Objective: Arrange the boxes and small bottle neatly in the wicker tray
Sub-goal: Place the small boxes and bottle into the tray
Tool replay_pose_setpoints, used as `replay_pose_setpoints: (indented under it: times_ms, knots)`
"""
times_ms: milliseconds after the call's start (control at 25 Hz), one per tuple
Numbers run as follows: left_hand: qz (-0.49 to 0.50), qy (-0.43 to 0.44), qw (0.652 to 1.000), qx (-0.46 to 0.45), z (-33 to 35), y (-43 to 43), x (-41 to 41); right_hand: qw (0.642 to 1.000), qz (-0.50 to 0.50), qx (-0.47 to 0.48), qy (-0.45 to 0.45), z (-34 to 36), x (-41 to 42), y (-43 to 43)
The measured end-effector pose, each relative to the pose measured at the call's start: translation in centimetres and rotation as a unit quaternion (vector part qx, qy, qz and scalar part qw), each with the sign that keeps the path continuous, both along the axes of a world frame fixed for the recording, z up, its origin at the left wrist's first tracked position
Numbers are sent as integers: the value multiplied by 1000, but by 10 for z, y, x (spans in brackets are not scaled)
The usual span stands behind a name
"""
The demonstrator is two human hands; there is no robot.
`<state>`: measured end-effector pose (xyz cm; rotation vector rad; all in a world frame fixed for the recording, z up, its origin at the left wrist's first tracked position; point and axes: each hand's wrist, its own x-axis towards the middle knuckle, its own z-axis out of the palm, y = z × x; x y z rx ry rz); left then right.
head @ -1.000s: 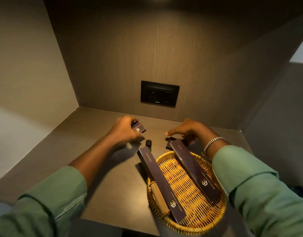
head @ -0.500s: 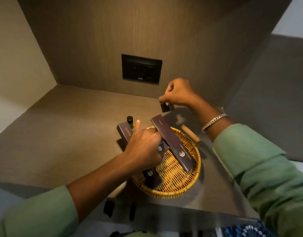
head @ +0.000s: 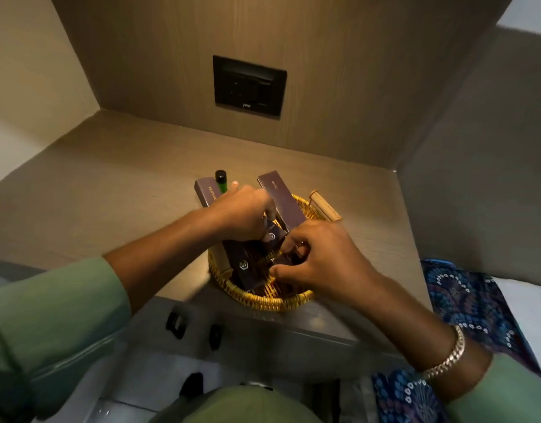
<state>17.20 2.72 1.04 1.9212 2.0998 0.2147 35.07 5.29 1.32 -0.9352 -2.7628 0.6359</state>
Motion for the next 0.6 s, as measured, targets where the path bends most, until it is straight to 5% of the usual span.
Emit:
replay_pose_setpoints:
  times_ms: [400,600]
  knots:
    - [-45,-23,998,-43,0,-2,6,986,-81,145,18,-40,8,-29]
    - [-36,-37,998,-38,-7,1,4,986,-83,131,64,-46,20,-35]
